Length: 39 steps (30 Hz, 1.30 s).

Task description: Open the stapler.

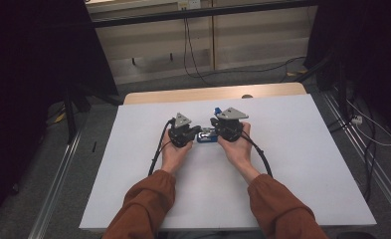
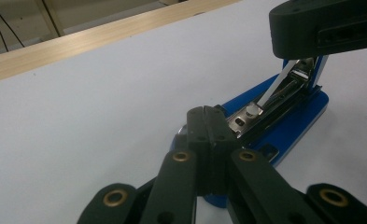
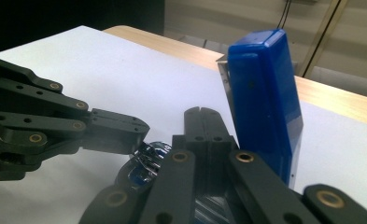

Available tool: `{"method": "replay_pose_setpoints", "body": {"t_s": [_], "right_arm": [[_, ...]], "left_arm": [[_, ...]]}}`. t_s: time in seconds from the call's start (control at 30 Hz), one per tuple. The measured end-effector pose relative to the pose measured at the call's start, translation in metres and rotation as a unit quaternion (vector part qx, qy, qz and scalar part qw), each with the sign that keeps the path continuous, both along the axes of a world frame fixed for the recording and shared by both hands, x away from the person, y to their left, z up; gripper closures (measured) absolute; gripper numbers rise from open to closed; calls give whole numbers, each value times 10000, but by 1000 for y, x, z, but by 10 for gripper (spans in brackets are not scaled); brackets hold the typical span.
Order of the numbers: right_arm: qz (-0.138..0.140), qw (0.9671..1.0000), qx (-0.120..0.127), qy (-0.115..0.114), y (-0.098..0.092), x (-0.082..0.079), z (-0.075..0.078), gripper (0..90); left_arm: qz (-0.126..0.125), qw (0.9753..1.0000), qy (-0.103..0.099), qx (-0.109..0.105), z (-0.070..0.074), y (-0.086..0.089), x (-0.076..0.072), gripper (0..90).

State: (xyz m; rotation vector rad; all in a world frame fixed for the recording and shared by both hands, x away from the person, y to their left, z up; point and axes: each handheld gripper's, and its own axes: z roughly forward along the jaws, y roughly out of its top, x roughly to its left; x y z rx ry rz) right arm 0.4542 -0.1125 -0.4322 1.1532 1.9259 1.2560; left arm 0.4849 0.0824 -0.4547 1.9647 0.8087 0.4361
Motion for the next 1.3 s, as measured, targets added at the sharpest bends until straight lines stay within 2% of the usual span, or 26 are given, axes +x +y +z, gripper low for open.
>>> {"method": "replay_pose_setpoints", "body": {"t_s": [0.13, 0.23, 1.0, 1.3], "right_arm": [[-2, 10000, -15, -17, -1, 0, 0, 900], [-51, 10000, -29, -54, -1, -1, 0, 900], [-149, 9998, 144, -31, -15, -1, 4, 900], [-150, 9998, 131, -24, -16, -2, 4, 900]], "left_arm": [[2, 10000, 45, -84, -1, 1, 1, 900], [8, 10000, 25, -33, 0, 0, 0, 900], [-7, 10000, 21, -31, 0, 0, 0, 900], [-19, 10000, 15, -42, 0, 1, 1, 900]]}}
